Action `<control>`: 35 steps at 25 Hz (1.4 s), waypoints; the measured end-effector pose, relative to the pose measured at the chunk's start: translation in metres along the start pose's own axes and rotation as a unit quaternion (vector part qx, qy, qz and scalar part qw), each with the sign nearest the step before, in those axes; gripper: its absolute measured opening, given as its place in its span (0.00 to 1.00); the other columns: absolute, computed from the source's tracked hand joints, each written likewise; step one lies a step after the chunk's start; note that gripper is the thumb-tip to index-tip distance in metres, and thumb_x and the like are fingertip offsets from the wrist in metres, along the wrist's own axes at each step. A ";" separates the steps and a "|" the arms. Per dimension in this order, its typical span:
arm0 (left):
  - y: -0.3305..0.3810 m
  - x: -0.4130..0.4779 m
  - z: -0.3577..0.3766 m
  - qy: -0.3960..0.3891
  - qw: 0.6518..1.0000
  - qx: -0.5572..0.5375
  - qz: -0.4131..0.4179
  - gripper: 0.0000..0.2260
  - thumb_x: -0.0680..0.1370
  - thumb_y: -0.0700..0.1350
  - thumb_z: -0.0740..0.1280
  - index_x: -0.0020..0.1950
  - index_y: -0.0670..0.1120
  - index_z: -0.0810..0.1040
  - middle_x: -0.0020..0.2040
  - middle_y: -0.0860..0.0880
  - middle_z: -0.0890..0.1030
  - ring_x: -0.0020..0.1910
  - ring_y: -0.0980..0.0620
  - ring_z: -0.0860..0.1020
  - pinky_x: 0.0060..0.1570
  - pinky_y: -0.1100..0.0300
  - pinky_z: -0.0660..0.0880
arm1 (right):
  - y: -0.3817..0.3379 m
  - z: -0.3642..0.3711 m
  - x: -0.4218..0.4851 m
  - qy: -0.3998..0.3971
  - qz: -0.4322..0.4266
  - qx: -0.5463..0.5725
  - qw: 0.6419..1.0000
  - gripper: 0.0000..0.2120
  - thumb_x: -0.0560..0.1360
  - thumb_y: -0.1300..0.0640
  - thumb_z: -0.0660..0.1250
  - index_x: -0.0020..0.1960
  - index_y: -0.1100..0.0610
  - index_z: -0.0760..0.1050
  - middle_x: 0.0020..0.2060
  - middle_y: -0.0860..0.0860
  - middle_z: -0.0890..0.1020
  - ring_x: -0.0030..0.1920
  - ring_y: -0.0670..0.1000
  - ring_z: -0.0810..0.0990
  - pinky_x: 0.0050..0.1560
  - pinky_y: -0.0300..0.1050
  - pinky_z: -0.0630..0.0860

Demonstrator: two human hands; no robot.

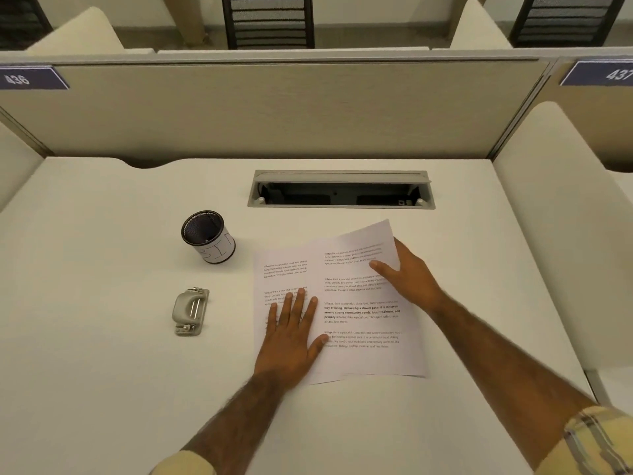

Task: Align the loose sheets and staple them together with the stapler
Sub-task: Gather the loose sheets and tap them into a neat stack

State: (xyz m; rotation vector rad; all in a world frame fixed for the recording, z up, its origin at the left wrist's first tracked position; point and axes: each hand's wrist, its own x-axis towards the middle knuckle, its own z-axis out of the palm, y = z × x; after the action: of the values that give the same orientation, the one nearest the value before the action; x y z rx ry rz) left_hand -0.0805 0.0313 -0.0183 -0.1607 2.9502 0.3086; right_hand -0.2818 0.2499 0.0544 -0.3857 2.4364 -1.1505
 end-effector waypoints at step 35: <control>-0.004 0.037 -0.067 0.038 0.805 -0.539 -0.246 0.05 0.81 0.41 0.68 0.56 0.49 0.81 0.56 0.43 0.86 0.47 0.46 0.85 0.48 0.50 0.83 | 0.005 0.071 -0.060 0.141 0.170 0.216 0.951 0.10 0.76 0.60 0.66 0.56 0.58 0.81 0.51 0.53 0.86 0.47 0.52 0.85 0.48 0.51 0.84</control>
State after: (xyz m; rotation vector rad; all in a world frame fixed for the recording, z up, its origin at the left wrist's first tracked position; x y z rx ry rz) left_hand -0.1272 0.0093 0.0389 -1.0405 2.2563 1.8327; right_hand -0.1953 0.2304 0.0253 0.3405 2.2556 -1.6064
